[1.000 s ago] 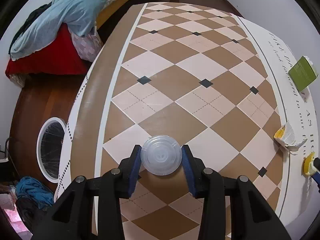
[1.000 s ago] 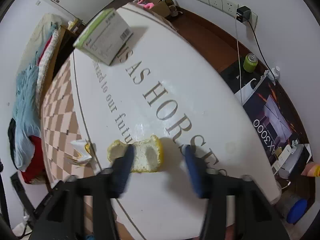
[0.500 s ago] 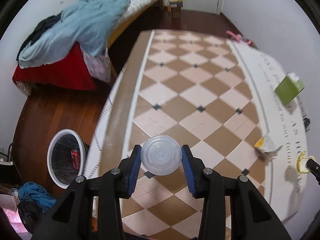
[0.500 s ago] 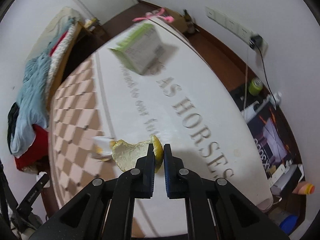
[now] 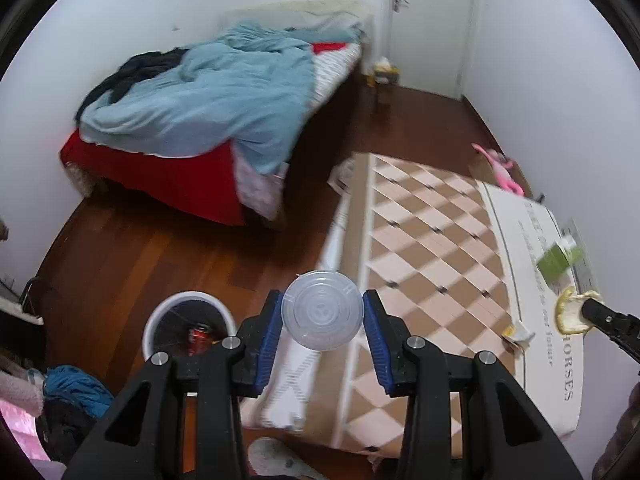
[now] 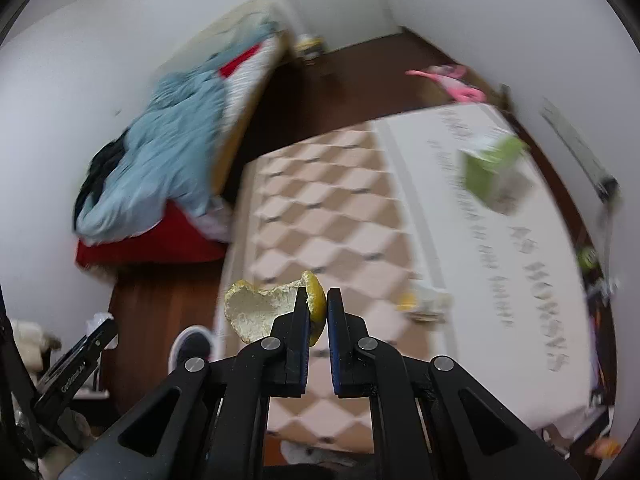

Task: Collect trash
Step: 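Carry the lid and bread over the bin and open both tools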

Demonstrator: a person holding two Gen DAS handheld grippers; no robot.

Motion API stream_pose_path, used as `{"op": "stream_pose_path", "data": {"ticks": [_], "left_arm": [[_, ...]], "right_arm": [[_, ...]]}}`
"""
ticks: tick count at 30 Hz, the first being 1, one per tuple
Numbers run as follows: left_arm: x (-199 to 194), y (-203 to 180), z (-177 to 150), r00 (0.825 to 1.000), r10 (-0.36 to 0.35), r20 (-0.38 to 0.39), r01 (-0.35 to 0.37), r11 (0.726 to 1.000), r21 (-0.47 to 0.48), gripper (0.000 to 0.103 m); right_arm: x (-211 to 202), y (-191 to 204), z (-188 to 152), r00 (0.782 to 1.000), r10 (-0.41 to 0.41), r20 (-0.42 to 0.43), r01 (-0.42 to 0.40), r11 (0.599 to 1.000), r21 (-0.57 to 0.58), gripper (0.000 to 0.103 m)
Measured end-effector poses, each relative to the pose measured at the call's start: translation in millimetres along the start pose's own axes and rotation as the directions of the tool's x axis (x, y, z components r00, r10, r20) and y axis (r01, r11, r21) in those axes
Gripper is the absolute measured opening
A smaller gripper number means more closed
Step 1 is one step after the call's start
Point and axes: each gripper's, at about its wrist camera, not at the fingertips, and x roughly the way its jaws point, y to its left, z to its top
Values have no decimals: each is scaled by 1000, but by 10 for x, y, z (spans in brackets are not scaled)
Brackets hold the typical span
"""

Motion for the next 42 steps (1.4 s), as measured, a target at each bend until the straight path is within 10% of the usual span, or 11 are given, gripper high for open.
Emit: {"op": "stream_pose_path", "data": {"ticks": [16,32,35,36,39,42], "left_arm": [[383,2012,-357,985,112,-131,-139,965,-224,36],[1921,3191,-811,918,-98,-384,-107,872,-478,37],[1989,3301,-849,910,-70,-409,-145,870,-472,65],[1995,3333,-870,910,-62,-410,-156,865,-477,87],[1952,3382,-955,905,-11,-425,-204,866,-456,92],[1906,3378,-1019,896,66,-439,-259,881,-395,97]], "right_arm": [[1757,2534,-875,941,82,-328,-190,931,-312,8],[3583,3358,-1571,858,-78,-508,-181,879,-440,8],[3753,3452,-1656,850,-101,-517,-190,857,-479,11],[3797,3474,-1671,844,-111,-524,-192,851,-489,21],[3854,3538,-1753,844,-130,-520,-195,828,-525,78],[3836,3586,-1865,849,-169,-500,-182,796,-578,97]]}}
